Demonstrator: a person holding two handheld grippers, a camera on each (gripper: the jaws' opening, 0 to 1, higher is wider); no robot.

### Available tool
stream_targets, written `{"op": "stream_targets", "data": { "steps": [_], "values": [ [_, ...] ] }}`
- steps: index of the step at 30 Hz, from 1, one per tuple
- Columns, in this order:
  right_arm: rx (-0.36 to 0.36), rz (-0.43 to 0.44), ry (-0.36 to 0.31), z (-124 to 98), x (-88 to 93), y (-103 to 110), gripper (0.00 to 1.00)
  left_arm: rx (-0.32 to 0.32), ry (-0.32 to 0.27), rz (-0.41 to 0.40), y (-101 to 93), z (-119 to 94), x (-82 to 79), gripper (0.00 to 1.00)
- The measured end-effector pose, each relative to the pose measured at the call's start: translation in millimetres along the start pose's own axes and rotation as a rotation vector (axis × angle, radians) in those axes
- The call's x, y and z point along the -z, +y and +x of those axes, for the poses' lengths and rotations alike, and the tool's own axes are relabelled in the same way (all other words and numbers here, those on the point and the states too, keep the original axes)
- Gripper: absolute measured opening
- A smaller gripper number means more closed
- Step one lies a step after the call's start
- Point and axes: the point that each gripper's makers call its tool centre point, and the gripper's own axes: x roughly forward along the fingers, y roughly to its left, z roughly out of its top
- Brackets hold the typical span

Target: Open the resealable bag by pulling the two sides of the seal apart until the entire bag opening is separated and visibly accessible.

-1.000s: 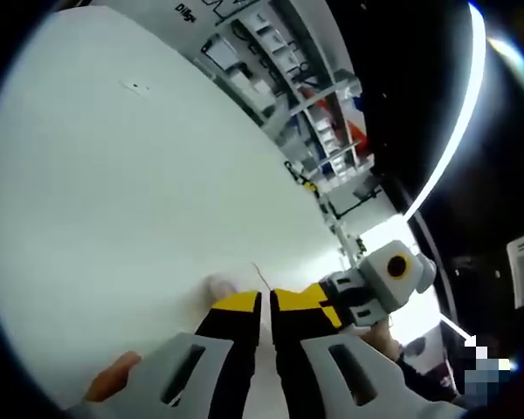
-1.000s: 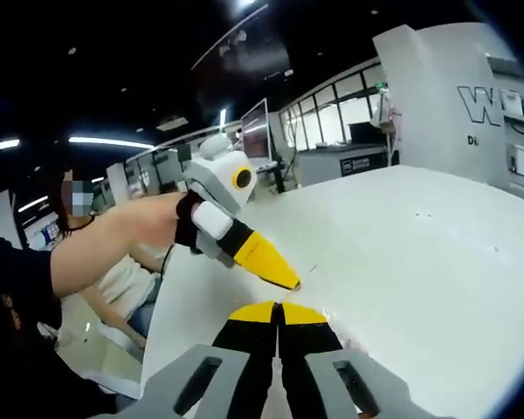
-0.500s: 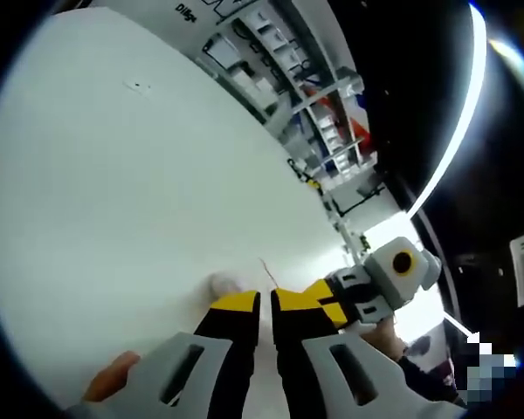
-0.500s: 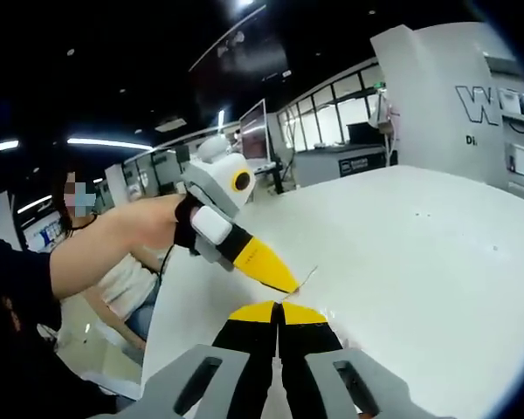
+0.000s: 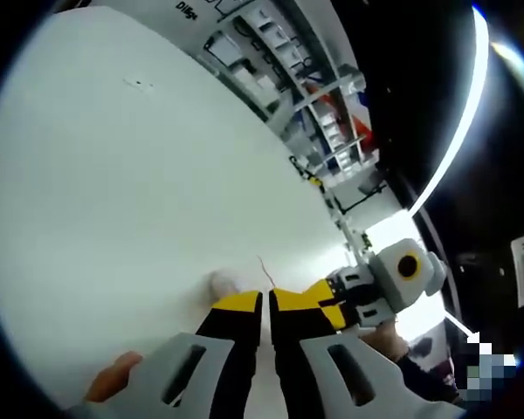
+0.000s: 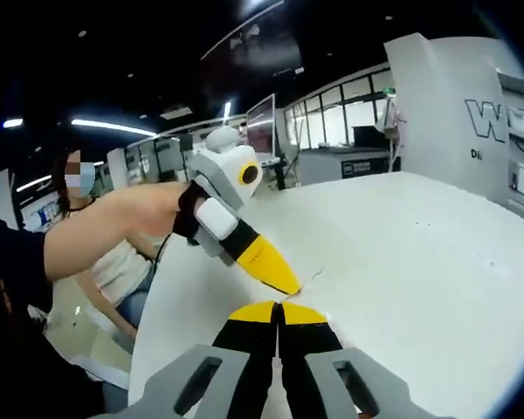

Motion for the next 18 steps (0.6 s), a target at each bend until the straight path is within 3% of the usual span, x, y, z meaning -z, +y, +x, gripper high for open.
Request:
{"op": "stream_targets", "data": {
  "steps": [9, 18],
  "values": [
    [0.008, -0.047, 0.003, -2.2, 0.7, -1.1, 0.00, 0.001, 0.007, 0.011, -1.8, 1.0, 4.1, 0.01],
    [0.051, 0.018, -0.028, -7.8, -0.6, -17.1, 0.00, -0.043, -0.019, 0.088, 0.6, -3.1, 1.4, 0.00]
  ]
}}
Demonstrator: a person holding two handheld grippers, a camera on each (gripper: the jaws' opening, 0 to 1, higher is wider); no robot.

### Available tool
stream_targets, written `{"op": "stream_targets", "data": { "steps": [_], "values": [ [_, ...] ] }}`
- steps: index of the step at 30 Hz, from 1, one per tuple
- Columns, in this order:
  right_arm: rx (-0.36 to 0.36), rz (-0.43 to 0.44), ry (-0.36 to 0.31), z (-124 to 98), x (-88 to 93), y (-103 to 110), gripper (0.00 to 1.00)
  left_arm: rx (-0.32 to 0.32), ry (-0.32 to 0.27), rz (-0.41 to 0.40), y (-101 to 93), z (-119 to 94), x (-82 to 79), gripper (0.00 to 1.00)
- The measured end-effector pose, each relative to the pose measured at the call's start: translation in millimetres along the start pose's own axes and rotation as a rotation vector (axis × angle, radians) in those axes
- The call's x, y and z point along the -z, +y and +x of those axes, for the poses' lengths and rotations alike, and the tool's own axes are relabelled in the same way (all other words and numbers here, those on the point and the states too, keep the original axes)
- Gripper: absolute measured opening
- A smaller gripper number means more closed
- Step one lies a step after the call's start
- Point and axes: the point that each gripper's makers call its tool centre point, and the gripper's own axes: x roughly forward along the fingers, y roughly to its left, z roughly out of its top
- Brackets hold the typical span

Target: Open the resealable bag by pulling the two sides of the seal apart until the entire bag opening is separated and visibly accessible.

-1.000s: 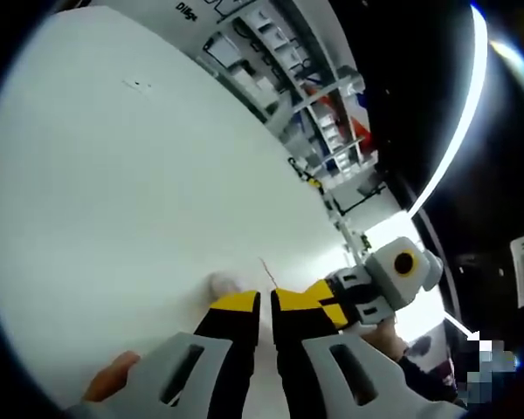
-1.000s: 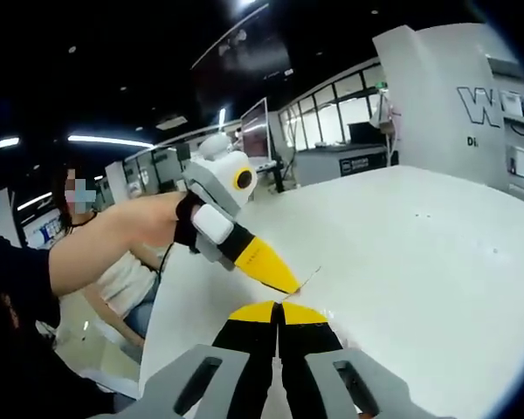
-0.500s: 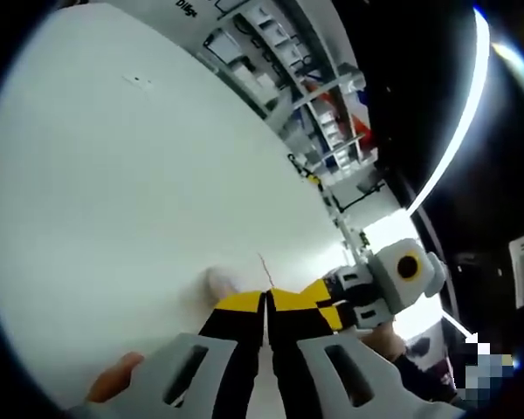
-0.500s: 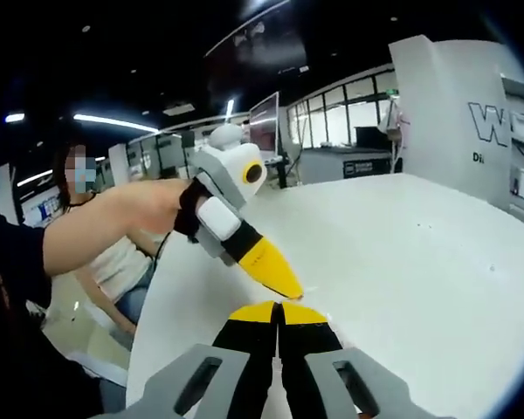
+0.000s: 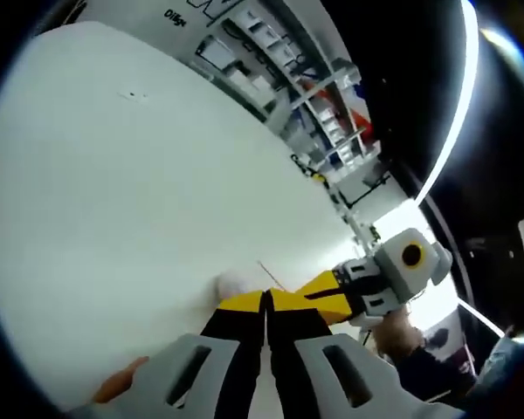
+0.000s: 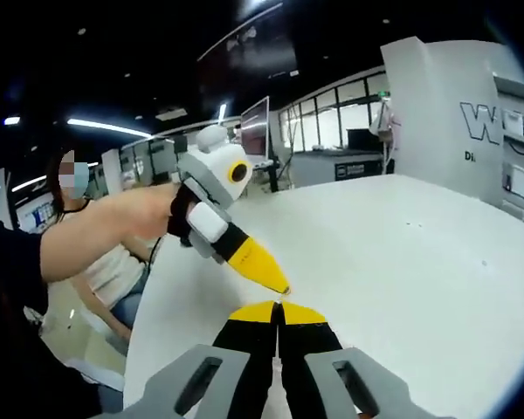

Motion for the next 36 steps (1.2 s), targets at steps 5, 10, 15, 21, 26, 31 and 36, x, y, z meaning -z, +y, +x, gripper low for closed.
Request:
{"op": "stream_targets", "data": {
  "steps": [5, 10, 15, 21, 26, 31, 36],
  "values": [
    [-0.002, 0.013, -0.009, -1.8, -1.6, -1.2, 0.00, 0.026, 0.008, -0.008, -7.9, -0.3, 1.6, 0.00],
    [-0.016, 0.133, -0.077, -9.4, -6.2, -8.3, 0.00, 0.057, -0.062, 0.015, -14.2, -1.4, -3.0, 0.01],
    [-0.052, 0.346, -0.159, -23.3, -7.4, -27.6, 0.00, 0.099, -0.051, 0.018, -21.8, 3.3, 6.0, 0.02],
    [-0.058, 0.446, -0.192, -35.2, 1.0, -41.0, 0.00, 0.111, -0.067, 0.020, -23.6, 9.5, 1.0, 0.02],
    [-0.061, 0.469, -0.209, -36.9, 0.5, -40.8, 0.00, 0.106, -0.074, 0.022, -20.8, 9.8, -0.8, 0.02],
    [-0.079, 0.518, -0.231, -37.8, -2.7, -43.1, 0.00, 0.109, -0.075, 0.024, -19.6, 11.8, -3.6, 0.02],
    [-0.091, 0.590, -0.281, -45.3, -7.1, -48.4, 0.00, 0.113, -0.072, 0.024, -21.9, 13.8, -2.3, 0.02]
  ]
}}
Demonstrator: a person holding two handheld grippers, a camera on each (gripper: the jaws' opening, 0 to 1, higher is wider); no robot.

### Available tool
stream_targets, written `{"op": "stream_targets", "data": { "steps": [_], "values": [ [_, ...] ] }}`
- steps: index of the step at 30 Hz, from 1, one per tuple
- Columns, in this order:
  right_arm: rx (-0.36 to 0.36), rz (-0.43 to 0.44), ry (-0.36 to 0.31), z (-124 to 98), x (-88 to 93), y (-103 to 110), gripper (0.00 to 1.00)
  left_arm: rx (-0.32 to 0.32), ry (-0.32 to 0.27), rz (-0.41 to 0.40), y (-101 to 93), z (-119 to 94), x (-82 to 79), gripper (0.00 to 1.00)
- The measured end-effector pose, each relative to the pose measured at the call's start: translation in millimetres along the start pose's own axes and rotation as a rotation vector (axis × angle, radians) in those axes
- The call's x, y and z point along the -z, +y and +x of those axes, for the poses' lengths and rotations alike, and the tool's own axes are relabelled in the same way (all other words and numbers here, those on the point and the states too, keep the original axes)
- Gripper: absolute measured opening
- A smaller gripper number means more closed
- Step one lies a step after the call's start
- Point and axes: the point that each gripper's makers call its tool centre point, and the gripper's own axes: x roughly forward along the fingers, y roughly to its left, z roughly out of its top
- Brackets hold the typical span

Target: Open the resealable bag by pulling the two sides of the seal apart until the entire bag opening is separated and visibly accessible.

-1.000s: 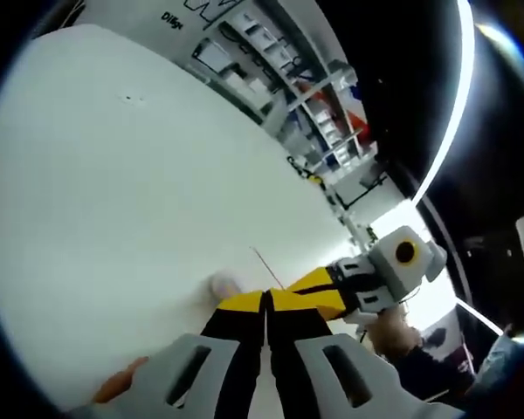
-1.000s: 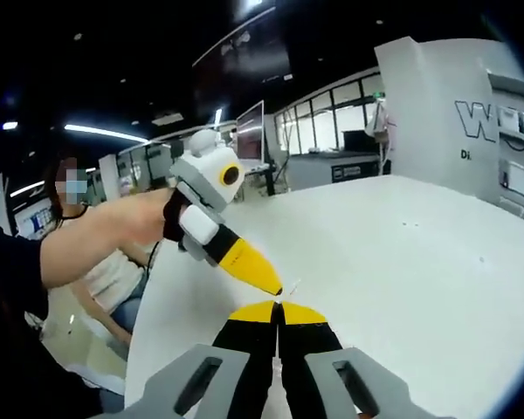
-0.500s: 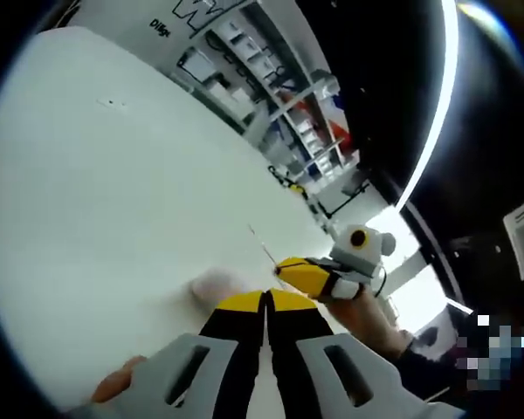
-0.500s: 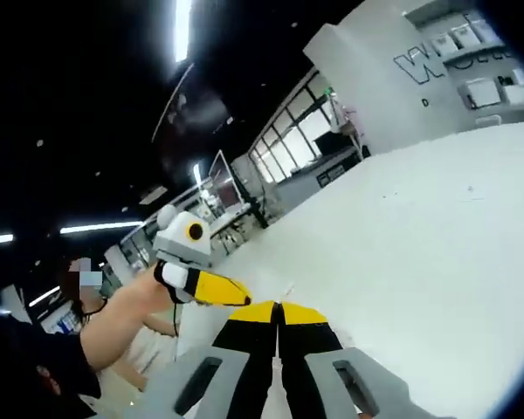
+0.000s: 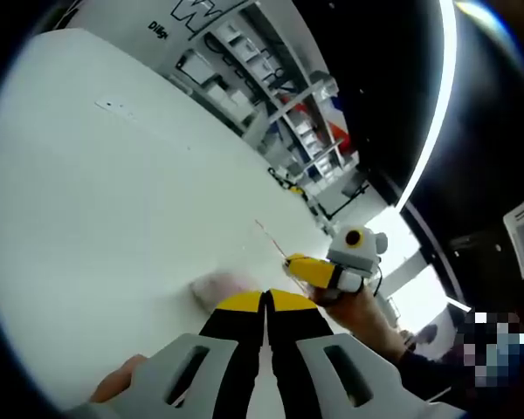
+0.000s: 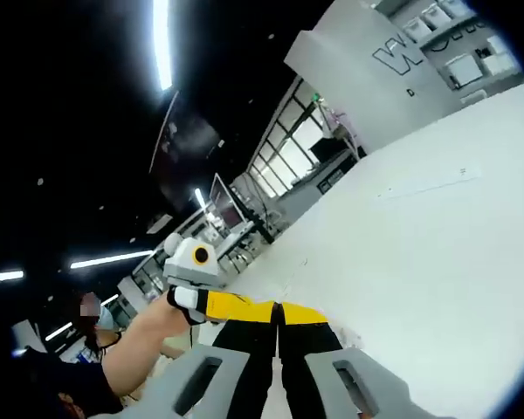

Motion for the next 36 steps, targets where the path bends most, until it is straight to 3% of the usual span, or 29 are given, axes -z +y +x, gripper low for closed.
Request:
{"op": "stream_targets", "data": {
  "steps": [9, 17, 21, 24, 27, 31, 36],
  "values": [
    [-0.032, 0.106, -0.041, -4.8, -0.2, 0.5, 0.00, 0.008, -0.006, 0.001, -4.8, 5.8, -0.3, 0.02],
    [-0.028, 0.129, -0.054, -6.0, -2.9, -4.1, 0.00, 0.024, -0.013, 0.008, -13.1, 12.2, -0.4, 0.02],
    [-0.024, 0.128, -0.053, -6.0, -2.1, -4.8, 0.00, 0.017, -0.033, 0.056, -14.5, 14.1, -5.4, 0.10],
    [-0.024, 0.131, -0.053, -6.0, -1.4, -4.5, 0.00, 0.001, -0.050, 0.131, -12.3, 14.9, -12.0, 0.16],
    [-0.025, 0.128, -0.050, -5.8, -0.8, -3.7, 0.00, -0.036, -0.060, 0.260, -8.7, 15.1, -15.2, 0.21],
    [-0.019, 0.124, -0.048, -5.8, -1.6, -6.4, 0.00, -0.079, -0.076, 0.507, -12.3, 13.9, -19.3, 0.24],
    [-0.017, 0.119, -0.046, -5.0, -1.7, -7.4, 0.00, -0.148, -0.092, 0.738, -17.4, 11.1, -30.1, 0.25]
  ]
}}
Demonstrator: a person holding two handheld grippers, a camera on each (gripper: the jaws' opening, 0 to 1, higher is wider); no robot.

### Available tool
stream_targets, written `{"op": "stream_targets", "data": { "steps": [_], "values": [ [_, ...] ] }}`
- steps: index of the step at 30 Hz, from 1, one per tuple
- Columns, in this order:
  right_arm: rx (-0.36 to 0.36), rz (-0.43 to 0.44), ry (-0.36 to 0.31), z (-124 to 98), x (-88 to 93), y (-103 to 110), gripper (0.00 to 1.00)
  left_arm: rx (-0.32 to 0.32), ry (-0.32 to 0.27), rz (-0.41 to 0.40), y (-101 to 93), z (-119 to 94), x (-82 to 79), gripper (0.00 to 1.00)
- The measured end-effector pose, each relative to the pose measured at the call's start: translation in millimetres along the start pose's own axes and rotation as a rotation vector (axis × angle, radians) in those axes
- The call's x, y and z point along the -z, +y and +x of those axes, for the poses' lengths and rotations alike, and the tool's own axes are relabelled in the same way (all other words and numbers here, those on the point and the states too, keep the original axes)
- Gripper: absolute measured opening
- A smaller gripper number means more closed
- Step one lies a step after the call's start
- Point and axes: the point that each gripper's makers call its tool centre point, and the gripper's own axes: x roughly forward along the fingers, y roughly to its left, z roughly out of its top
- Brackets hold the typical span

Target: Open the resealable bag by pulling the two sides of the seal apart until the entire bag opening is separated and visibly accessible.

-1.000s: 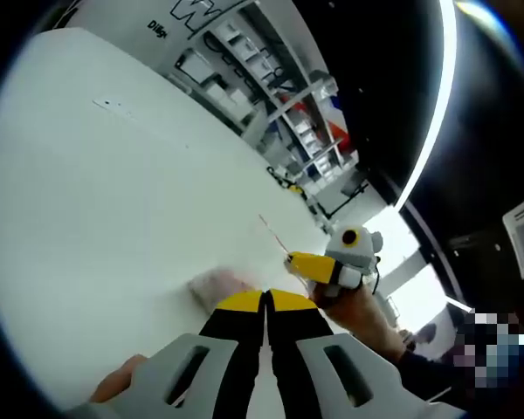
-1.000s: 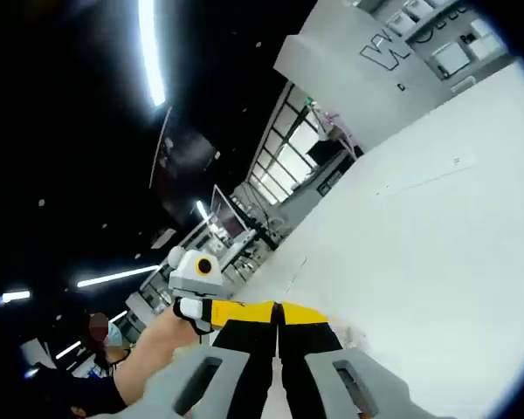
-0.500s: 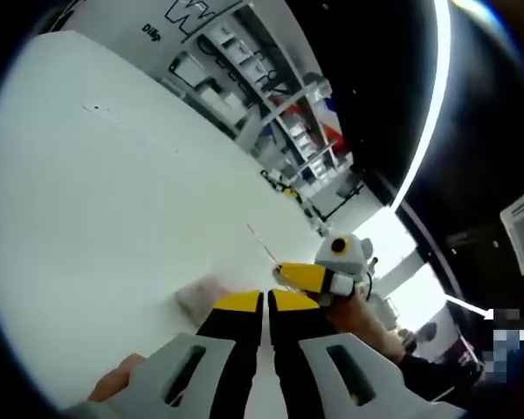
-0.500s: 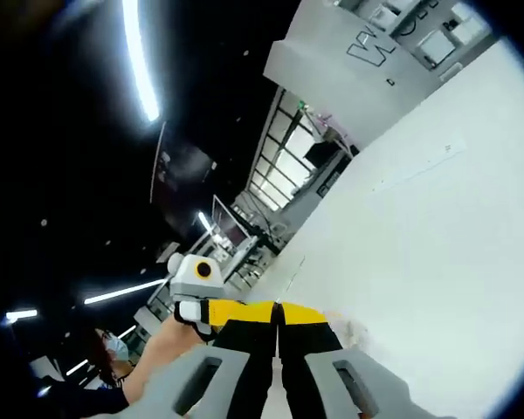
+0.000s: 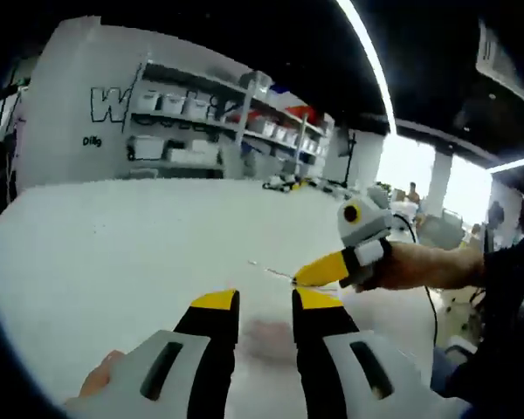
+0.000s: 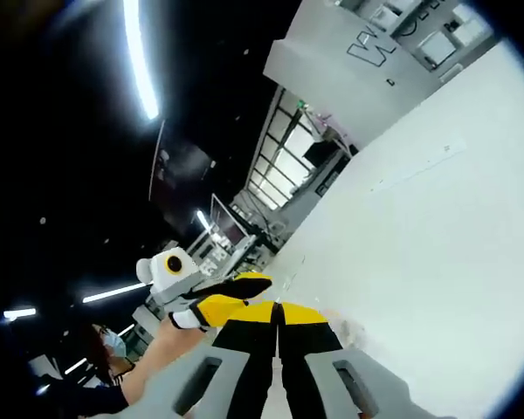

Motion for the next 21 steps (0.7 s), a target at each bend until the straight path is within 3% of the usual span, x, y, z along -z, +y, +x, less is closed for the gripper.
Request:
{"op": "stream_targets", "data": {
  "steps": [3, 8, 15, 21],
  "values": [
    [0.002, -0.002, 0.002, 0.6, 0.5, -0.2, 0.00, -0.038, 0.031, 0.087, 2.4, 0.4, 0.3, 0.25],
    [0.002, -0.007, 0.004, 0.9, 2.3, 1.8, 0.00, -0.038, 0.026, 0.136, 0.6, 1.7, -4.5, 0.25],
    [0.014, -0.038, 0.012, 2.6, 2.2, 3.6, 0.00, -0.088, 0.087, 0.396, 0.6, 5.5, -6.7, 0.25],
    [0.011, -0.048, 0.017, 4.3, 5.7, 6.2, 0.00, -0.131, 0.165, 0.682, -8.6, 11.1, -7.9, 0.25]
  ]
}}
